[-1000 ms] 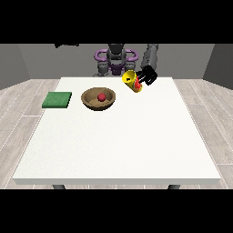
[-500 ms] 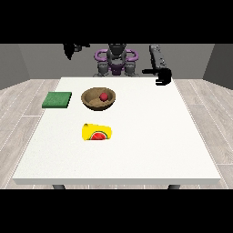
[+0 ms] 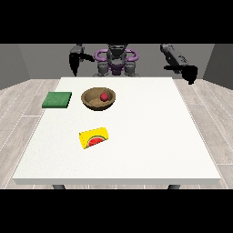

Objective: Pick the cup and pour the ball into the bowl, then pick the bowl and place it on the pad

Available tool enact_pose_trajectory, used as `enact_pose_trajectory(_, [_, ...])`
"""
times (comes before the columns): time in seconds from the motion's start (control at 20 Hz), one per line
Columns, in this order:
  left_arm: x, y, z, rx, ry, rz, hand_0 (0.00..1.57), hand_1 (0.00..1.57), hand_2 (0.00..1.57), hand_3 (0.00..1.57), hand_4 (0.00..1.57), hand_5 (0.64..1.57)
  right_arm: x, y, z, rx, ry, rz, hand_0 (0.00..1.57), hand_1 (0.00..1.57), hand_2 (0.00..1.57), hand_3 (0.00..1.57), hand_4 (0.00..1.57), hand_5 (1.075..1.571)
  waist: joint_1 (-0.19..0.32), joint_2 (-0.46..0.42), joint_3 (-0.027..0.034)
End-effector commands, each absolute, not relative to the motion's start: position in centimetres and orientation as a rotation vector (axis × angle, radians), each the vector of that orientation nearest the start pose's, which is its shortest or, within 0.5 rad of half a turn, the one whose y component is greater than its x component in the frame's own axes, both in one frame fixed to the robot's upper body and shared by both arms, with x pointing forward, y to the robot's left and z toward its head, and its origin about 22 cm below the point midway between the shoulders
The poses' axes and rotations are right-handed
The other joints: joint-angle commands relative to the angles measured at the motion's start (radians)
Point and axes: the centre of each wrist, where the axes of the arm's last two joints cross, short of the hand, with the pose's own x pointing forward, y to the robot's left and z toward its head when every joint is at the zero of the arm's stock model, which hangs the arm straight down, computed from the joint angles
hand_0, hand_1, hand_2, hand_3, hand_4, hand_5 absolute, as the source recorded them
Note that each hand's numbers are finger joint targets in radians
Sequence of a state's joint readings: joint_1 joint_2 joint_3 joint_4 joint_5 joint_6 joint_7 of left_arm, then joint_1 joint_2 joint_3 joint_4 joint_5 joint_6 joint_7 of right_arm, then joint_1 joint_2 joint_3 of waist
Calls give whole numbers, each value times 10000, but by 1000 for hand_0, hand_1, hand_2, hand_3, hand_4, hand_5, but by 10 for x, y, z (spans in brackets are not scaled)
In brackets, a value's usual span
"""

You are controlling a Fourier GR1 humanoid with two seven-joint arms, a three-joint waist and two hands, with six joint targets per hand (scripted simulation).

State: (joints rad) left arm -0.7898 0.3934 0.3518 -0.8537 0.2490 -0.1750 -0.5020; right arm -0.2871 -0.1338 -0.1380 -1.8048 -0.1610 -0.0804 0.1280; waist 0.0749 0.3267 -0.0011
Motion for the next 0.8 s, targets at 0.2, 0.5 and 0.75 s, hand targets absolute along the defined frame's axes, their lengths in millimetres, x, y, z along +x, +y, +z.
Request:
enact_pose_trajectory(0.2, [409, 369, 242, 550, -22842, -417, 0, 0, 0, 0, 0, 1522, 317, -251, 77, 690, -18880, -1860, 0, 0, 0, 0, 402, 1569, 121, 525, 27])
enact_pose_trajectory(0.5, [396, 378, 289, 1005, -23204, -775, 0, 0, 0, 0, 0, 1541, 329, -285, 31, 1005, -18437, -2124, 0, 0, 0, 0, 332, 1571, -115, 535, 30])
enact_pose_trajectory(0.75, [383, 384, 330, 994, -23294, -1074, 0, 0, 0, 0, 0, 1545, 348, -289, 17, 896, -18160, -2389, 0, 0, 0, 0, 289, 1570, 159, 586, 29])
